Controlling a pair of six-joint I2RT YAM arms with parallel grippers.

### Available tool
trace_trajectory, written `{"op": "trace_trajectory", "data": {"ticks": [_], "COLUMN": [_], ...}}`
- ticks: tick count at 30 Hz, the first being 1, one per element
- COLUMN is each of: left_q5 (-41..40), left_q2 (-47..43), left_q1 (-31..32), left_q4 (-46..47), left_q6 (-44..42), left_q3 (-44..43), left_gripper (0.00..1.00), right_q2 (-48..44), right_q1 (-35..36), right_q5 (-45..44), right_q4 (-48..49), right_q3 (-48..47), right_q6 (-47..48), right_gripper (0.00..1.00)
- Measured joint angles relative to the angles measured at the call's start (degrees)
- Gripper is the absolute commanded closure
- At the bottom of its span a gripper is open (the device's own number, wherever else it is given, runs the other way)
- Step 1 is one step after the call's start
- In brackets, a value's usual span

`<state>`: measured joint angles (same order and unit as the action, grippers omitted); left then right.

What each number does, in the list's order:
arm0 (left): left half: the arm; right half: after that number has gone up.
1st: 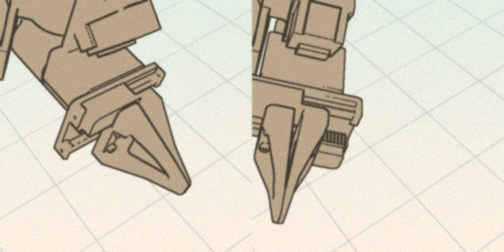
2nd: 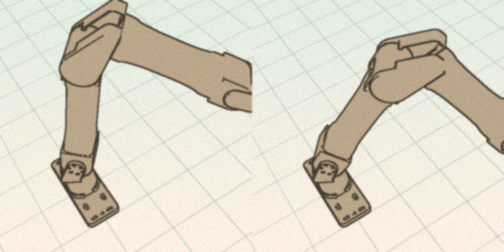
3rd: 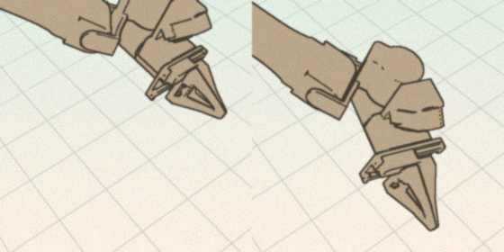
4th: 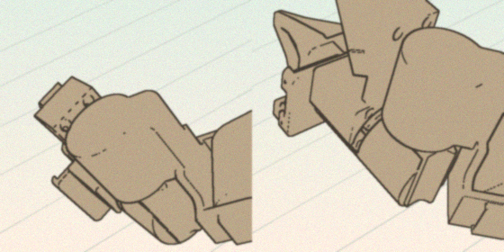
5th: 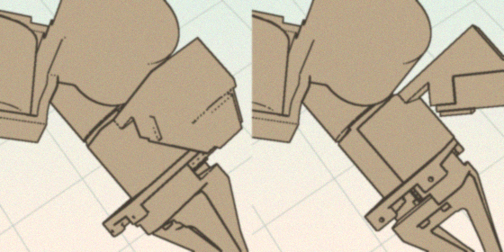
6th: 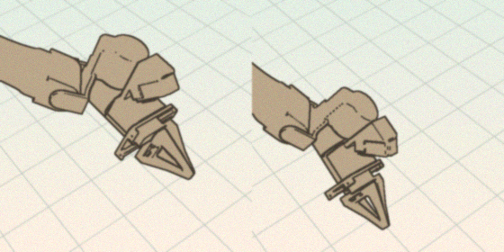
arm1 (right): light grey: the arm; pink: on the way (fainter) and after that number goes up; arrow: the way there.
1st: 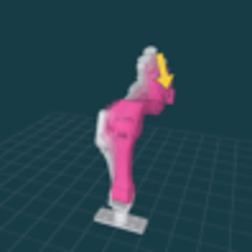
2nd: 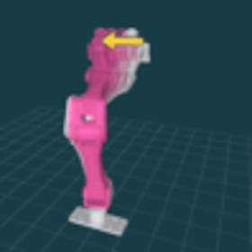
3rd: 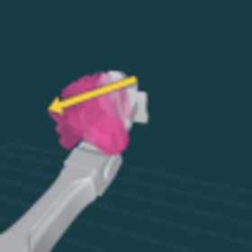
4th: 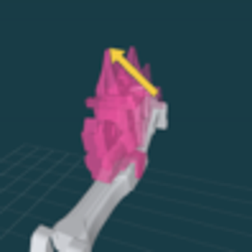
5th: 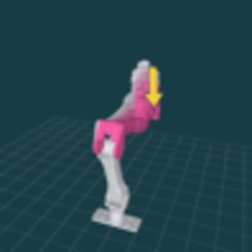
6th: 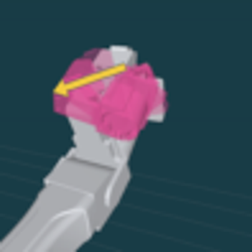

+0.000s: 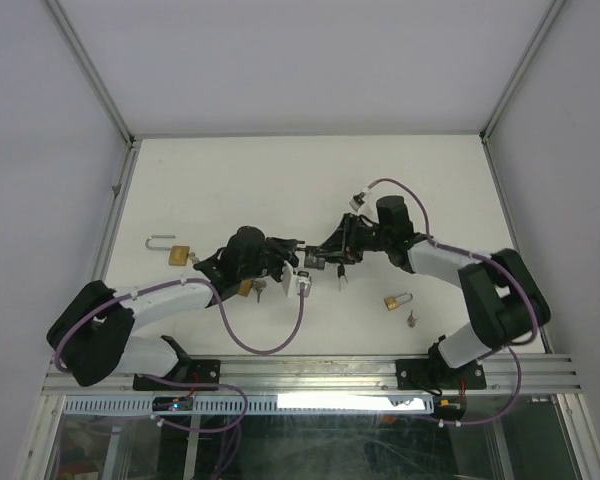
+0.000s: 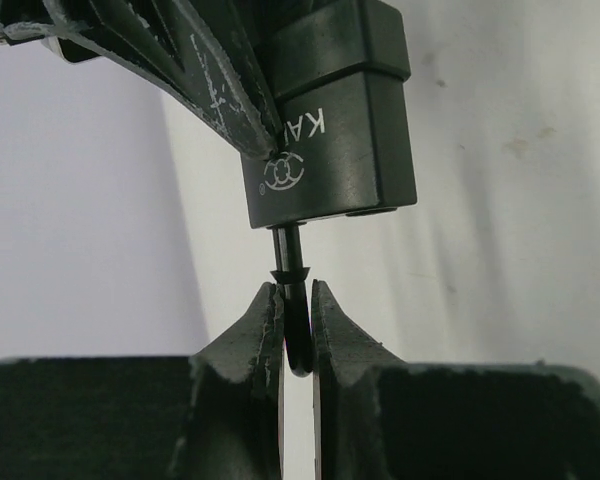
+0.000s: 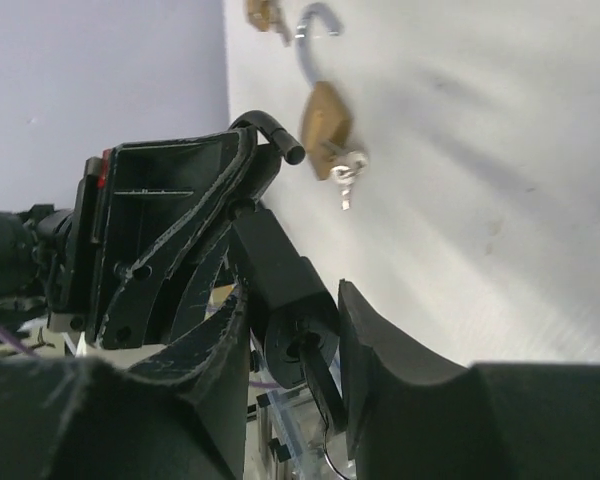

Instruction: Unlock with the key

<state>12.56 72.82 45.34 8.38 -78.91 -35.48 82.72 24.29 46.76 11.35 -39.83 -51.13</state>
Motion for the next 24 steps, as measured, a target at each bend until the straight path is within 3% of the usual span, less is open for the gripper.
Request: {"op": "trace_trajectory", "data": {"ticks": [6, 10, 12, 13, 15, 18, 21, 23, 24], "left_q5": [1.9, 3.1, 3.3, 3.4, 3.8, 4.6, 6.2, 6.8, 7.0], "left_q2": [14.6, 20.2, 21.5, 22.3, 23.5, 23.8, 23.8, 23.8, 23.8], "left_q1": [-5.1, -7.8, -9.1, -9.7, -10.4, -10.4, -10.0, -10.0, -10.0], "left_q4": [8.3, 11.6, 13.8, 15.0, 16.7, 17.6, 18.5, 18.8, 18.8], "left_q6": [-0.1, -3.2, -5.3, -6.4, -8.4, -13.0, -16.7, -17.9, -18.1], "left_q3": [3.8, 4.3, 4.3, 4.2, 4.2, 4.1, 3.1, 2.9, 2.9], "left_gripper": [1.0, 1.0, 1.0, 0.99, 0.76, 0.44, 0.33, 0.31, 0.22], "right_q2": [20.3, 27.5, 28.6, 29.0, 29.3, 29.3, 28.7, 27.4, 27.0], "right_q1": [2.3, 3.2, 3.2, 3.2, 3.2, 3.2, 2.7, 1.9, 1.8], "right_q5": [-1.4, -2.3, -2.7, -3.3, -4.0, -5.9, -8.3, -10.9, -11.9], "right_q4": [6.5, 6.3, 5.0, 4.1, 2.3, -1.8, -5.3, -9.0, -9.9], "right_q3": [-4.0, -8.6, -11.1, -12.3, -13.8, -15.8, -18.8, -20.8, -21.1], "right_q6": [-0.2, 0.4, 1.8, 2.5, 3.5, 4.9, 6.3, 8.2, 8.8], "right_gripper": [1.0, 1.0, 0.81, 0.81, 0.55, 0.37, 0.14, 0.11, 0.11]}}
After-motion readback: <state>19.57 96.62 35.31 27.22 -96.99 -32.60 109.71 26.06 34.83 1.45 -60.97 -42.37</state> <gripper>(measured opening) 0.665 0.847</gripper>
